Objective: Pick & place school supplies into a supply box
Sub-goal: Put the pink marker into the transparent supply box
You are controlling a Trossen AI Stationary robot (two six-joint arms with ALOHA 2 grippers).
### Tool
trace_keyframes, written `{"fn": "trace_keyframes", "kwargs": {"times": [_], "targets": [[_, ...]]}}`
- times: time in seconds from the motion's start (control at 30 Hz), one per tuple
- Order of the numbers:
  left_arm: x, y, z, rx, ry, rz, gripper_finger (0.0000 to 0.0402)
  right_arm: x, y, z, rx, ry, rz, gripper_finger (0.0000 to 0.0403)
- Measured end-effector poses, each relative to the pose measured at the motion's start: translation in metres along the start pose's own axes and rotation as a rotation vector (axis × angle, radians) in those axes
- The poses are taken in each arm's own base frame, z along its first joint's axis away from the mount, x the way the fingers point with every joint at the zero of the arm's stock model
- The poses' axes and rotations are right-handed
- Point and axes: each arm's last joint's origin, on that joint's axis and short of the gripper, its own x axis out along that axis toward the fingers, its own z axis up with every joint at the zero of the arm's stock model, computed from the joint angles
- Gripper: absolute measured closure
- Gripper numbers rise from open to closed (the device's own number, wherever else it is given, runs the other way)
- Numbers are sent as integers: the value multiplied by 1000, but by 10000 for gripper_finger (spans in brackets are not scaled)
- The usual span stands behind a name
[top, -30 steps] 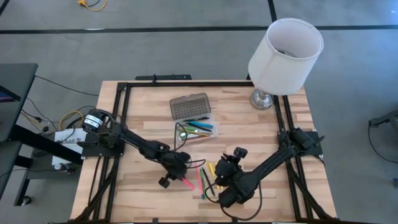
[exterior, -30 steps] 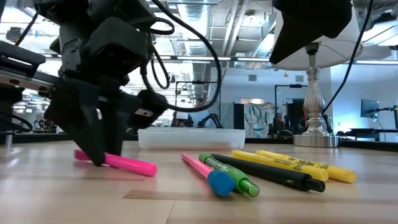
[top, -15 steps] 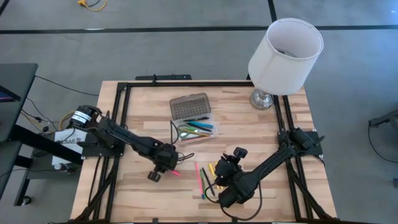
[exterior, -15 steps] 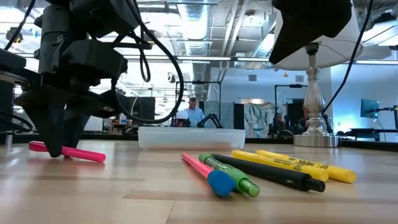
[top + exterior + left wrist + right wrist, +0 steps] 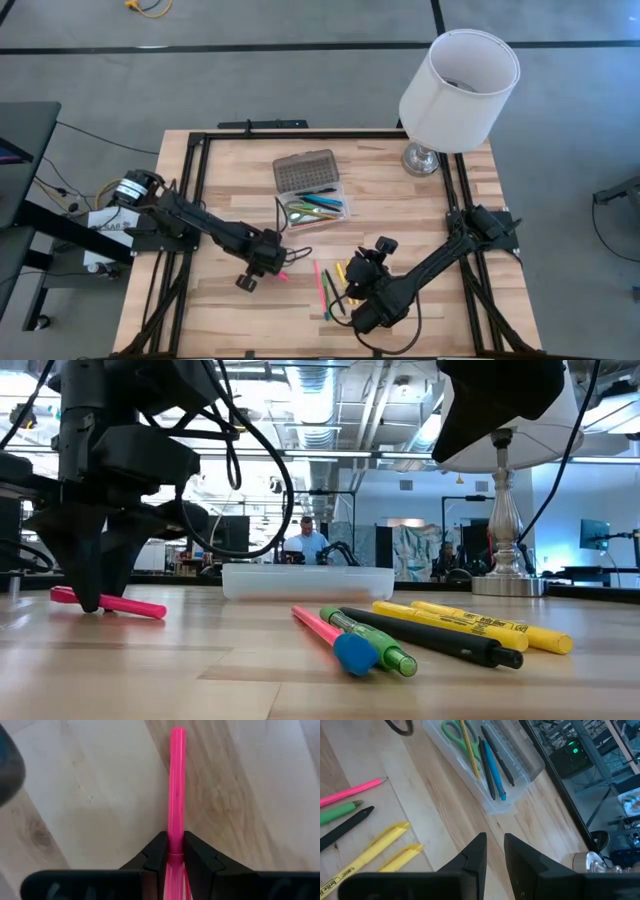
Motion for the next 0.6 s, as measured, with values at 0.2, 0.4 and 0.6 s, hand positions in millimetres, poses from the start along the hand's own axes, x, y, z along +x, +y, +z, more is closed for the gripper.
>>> {"fn": "trace_keyframes", "kwargs": {"times": [0.2, 0.4, 0.6], "targets": [[-20, 0, 15, 74, -5, 221, 354, 0, 1, 0, 6, -3, 4, 340], [-37, 14, 30, 59, -44, 390, 354, 0, 1, 1, 11, -5, 8, 340], [-53, 47, 44, -57, -151, 452, 354, 5, 3, -4, 5, -10, 0, 340]]}}
